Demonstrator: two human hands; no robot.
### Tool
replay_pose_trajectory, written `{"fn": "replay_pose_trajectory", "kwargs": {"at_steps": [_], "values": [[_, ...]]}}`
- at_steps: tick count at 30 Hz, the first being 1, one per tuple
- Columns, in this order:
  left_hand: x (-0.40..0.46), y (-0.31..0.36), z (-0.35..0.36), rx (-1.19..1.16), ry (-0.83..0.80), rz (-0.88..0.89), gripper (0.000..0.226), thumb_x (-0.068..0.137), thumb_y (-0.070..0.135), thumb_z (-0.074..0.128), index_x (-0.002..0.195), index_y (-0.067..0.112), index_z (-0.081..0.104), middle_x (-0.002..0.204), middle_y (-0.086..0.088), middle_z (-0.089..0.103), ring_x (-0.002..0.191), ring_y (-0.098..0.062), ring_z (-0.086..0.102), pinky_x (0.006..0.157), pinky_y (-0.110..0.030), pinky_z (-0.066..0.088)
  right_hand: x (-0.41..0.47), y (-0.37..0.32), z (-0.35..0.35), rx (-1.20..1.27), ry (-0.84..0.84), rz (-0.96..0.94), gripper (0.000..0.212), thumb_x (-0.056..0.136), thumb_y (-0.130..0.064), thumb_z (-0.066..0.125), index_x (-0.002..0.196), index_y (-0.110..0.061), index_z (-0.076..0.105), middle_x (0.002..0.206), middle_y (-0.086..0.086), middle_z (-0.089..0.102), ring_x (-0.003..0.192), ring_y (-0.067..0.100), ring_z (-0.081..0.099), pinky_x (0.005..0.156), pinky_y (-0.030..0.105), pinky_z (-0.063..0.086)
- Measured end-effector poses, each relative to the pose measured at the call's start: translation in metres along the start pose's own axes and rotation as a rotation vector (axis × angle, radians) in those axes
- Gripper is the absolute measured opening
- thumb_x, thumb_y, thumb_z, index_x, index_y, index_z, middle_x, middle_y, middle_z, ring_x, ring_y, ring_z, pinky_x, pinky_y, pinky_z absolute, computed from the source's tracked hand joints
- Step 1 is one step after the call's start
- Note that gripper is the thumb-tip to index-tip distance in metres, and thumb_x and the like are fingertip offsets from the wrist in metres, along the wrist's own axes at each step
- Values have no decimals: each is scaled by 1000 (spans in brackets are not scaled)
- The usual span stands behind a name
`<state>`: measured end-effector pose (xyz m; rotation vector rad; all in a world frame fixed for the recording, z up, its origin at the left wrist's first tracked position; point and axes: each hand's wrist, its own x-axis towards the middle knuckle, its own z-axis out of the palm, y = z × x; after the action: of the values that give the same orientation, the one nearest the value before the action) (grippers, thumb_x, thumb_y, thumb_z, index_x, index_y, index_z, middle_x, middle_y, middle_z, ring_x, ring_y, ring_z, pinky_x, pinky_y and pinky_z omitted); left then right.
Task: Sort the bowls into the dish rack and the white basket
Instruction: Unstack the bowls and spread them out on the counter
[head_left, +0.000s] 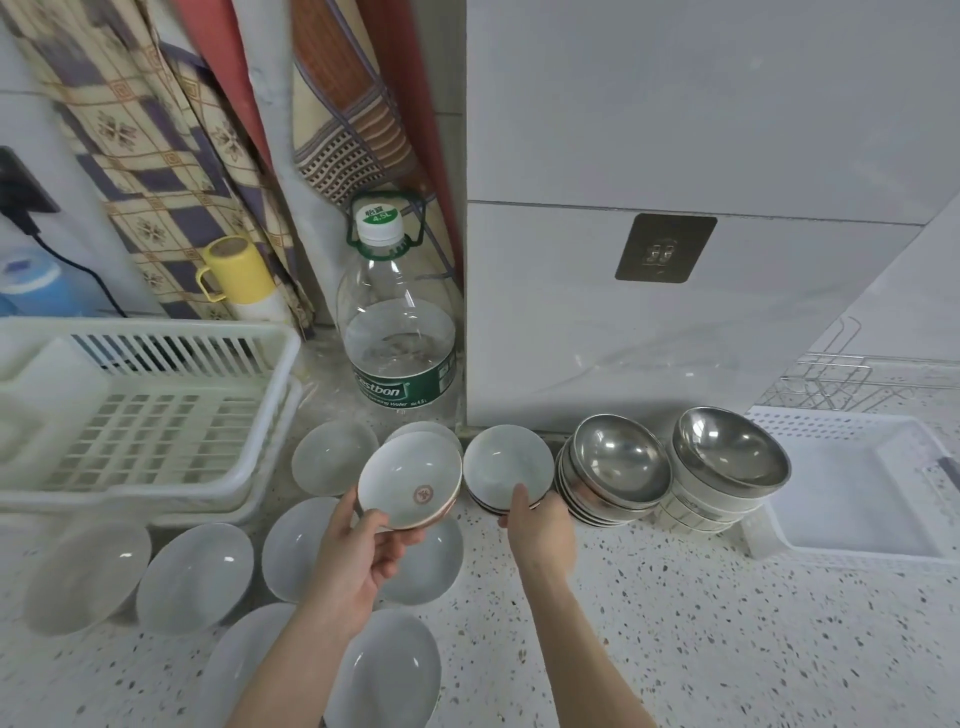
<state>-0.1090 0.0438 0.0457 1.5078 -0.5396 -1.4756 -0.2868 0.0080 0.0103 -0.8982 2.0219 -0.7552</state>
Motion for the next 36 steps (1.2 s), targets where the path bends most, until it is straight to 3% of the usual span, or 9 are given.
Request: {"fn": "replay_pose_trajectory", "kwargs": {"at_steps": [6, 13, 18, 23, 26, 31, 36], "values": [[-9, -9, -12, 27, 28, -31, 46, 95, 1, 43, 135, 24, 50, 71, -24, 73, 42, -9, 56, 36, -18, 38, 0, -2, 9, -5, 68, 47, 23, 89, -15, 47, 106, -5, 59, 96, 10, 71, 85, 28, 66, 72, 36, 56], [-13, -8, -20, 16, 27, -36, 47, 96, 1, 44, 135, 26, 49, 71, -23, 72, 45, -12, 57, 38, -20, 39, -7, -7, 20, 92, 153, 27, 15, 89, -11, 47, 102, -4, 51, 95, 14, 70, 75, 28, 59, 55, 28, 42], [-15, -5, -28, 6, 4, -33, 48, 96, 1, 44, 137, 26, 48, 72, -23, 72, 47, -13, 58, 38, -19, 40, -13, -10, 24, 240, 196, -6, 11, 89, -7, 43, 99, -11, 45, 88, 15, 70, 71, 26, 62, 53, 28, 44], [-20, -1, -39, -7, -31, -18, 46, 96, -1, 43, 132, 26, 50, 70, -25, 71, 42, -13, 55, 37, -19, 40, -24, -13, 16, 297, 203, -96, 32, 91, -5, 39, 121, -11, 48, 107, 9, 65, 84, 31, 66, 69, 42, 56], [-24, -1, -49, -8, -48, -9, 45, 94, -1, 44, 129, 26, 52, 72, -25, 72, 46, -15, 56, 39, -19, 40, -37, -8, 10, 320, 195, -166, 41, 91, -6, 38, 128, -19, 49, 102, 2, 66, 75, 21, 67, 62, 37, 55], [-34, -1, -66, 1, -79, -3, 50, 92, -2, 44, 130, 29, 53, 78, -27, 73, 51, -17, 59, 41, -21, 40, -66, 4, -2, 388, 205, -199, 43, 91, -7, 39, 127, -27, 52, 65, -14, 67, 55, 2, 62, 54, 28, 48], [-43, -8, -81, -20, -122, -4, 55, 93, -4, 45, 134, 33, 49, 84, -28, 74, 53, -17, 64, 37, -20, 39, -96, 32, -13, 440, 197, -148, 41, 92, -10, 40, 125, -31, 52, 80, -2, 66, 55, -2, 58, 54, 24, 46]]}}
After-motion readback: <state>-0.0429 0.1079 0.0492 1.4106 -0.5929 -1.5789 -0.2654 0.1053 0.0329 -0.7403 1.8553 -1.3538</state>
